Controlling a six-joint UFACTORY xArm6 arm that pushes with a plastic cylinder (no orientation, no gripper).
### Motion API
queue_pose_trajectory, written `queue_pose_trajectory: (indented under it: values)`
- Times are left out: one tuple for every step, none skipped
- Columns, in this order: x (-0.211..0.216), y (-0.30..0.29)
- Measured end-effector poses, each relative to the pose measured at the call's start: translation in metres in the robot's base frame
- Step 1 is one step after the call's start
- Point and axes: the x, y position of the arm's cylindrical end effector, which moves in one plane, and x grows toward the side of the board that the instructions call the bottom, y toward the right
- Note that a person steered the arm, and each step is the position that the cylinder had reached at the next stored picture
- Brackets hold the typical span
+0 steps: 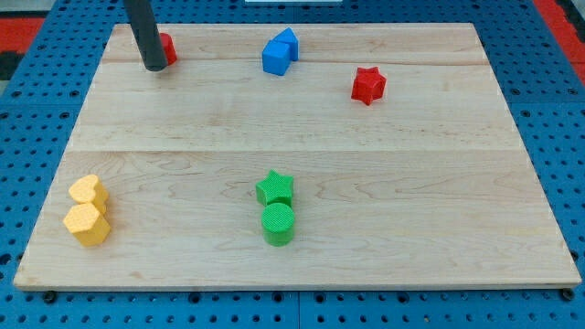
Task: Place the blue cube towards the center of the board
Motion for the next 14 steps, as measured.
queue_pose_trajectory:
  values:
    - [0.000, 0.003]
    - [0.004, 0.012]
    - [0.006, 0.025]
    - [-0.010, 0.036]
    - [-0.025, 0.066]
    - [-0.025, 0.107]
    - [-0.028, 0.146]
    - [-0.028, 0.176]
    - [-0.002, 0.215]
    - [0.014, 0.261]
    - [-0.007, 0.262]
    - [-0.019, 0.299]
    - [0.016, 0.316]
    - [0.059, 0.284]
